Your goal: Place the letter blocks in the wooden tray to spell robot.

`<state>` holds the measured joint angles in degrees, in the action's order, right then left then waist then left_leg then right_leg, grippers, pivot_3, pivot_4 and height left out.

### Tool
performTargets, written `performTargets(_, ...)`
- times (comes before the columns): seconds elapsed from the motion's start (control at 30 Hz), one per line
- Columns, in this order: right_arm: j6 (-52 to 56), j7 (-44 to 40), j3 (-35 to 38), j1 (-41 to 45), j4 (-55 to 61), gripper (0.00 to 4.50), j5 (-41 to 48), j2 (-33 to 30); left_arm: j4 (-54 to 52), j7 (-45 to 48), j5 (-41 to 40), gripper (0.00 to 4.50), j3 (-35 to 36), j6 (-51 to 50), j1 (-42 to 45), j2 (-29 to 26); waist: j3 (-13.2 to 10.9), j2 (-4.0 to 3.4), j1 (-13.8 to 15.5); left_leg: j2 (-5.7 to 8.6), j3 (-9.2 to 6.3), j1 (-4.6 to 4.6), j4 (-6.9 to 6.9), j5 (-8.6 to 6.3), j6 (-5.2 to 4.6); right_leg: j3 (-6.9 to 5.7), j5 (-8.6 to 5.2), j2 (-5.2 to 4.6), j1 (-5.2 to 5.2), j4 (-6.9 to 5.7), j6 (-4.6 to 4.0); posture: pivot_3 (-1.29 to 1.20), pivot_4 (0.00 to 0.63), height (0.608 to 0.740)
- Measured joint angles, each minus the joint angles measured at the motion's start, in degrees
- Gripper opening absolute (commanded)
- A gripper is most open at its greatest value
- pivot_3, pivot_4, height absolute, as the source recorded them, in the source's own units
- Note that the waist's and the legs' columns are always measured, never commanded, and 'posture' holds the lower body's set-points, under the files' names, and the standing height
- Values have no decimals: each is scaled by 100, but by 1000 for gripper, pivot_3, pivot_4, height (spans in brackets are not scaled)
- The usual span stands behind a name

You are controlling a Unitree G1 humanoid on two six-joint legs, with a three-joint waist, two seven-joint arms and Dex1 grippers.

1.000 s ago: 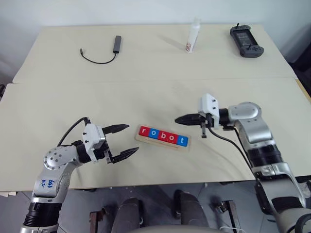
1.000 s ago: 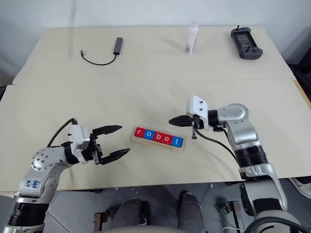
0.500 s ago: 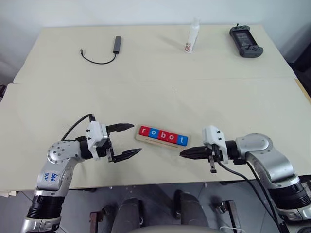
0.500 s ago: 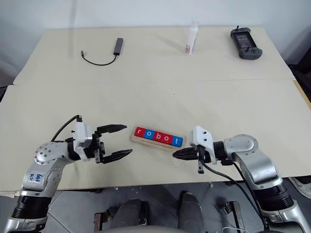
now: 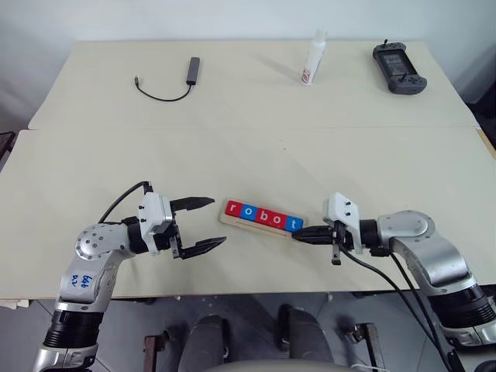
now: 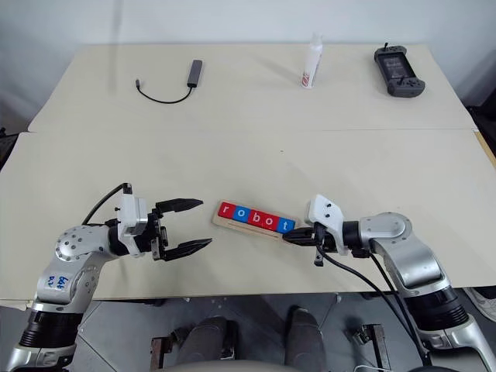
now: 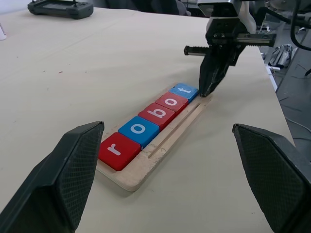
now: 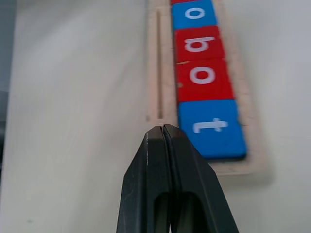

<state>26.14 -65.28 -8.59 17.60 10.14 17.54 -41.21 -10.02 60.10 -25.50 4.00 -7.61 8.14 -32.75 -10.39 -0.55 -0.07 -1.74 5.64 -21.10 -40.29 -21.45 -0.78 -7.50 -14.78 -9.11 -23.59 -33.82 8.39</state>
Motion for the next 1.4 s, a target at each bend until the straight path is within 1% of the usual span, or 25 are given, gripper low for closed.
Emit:
performTargets(0.4,-378,-18,3,161,-430,28,-158,-10,0,-49,1,4500,0,1,-8,0,0,0,1,0,0,1,0,0,0,0,0,0,1,-1,0,0,150,740)
performTargets(0.53,-194,-337,190,-98,-224,28,231,-255,5,-15,0,4500,4,6,-26,-58,0,0,25,0,-4,-4,0,0,0,-4,0,0,0,3,0,0,150,740)
performTargets(0.6,12,-437,401,-185,-85,406,482,-396,13,25,0,4500,28,7,-60,-167,0,0,14,0,-3,-2,0,0,-1,-3,0,0,1,2,0,0,150,740)
performTargets(0.67,78,-439,738,-296,34,963,693,-498,42,123,-1,4500,67,23,-112,-275,0,0,10,0,-2,-2,0,0,-1,-2,0,0,0,2,0,0,150,740)
performTargets(0.73,-32,-428,1195,-487,77,1681,792,-628,195,256,-4,4500,222,57,-219,-474,0,0,11,-1,-2,-1,1,0,0,-2,0,0,0,2,0,0,150,740)
performTargets(0.83,-725,-646,1835,-882,-4,2680,883,-663,479,451,-20,4500,561,156,-311,-735,0,1,11,-1,1,-1,3,-1,-2,-1,0,1,1,5,0,0,150,740)
performTargets(0.9,-958,-834,2058,-1020,-154,3442,1025,-662,666,574,-50,4500,731,232,-345,-844,0,1,16,0,1,1,2,-1,-2,0,0,0,3,4,0,0,150,740)
performTargets(0.93,-1006,-903,2133,-1030,-248,3726,1082,-665,753,624,-60,4500,781,270,-348,-869,0,1,13,0,2,1,2,-1,-2,1,0,0,3,4,0,0,150,740)
performTargets(1.0,-1135,-941,2255,-950,-551,4472,1106,-668,1016,706,-81,4500,875,351,-344,-877,0,1,1,0,4,3,2,-1,-2,1,0,0,2,2,0,0,150,740)
performTargets(1.1,-1287,-941,2349,-702,-906,4472,1109,-669,1357,777,-77,4500,930,500,-339,-886,0,1,-6,-1,5,3,2,-1,-2,1,0,1,0,0,0,0,150,740)
performTargets(1.23,-1455,-1002,2346,-535,-1025,4472,1134,-665,1397,748,-60,4500,928,733,-190,-832,0,1,8,-1,4,3,2,-1,-2,1,0,0,2,0,0,0,150,740)
performTargets(1.4,-1734,-1031,2120,-450,-1282,4472,1015,-542,1493,406,155,4500,860,1007,59,-652,0,1,2,0,5,3,0,-1,-2,1,0,0,3,-1,0,0,150,740)
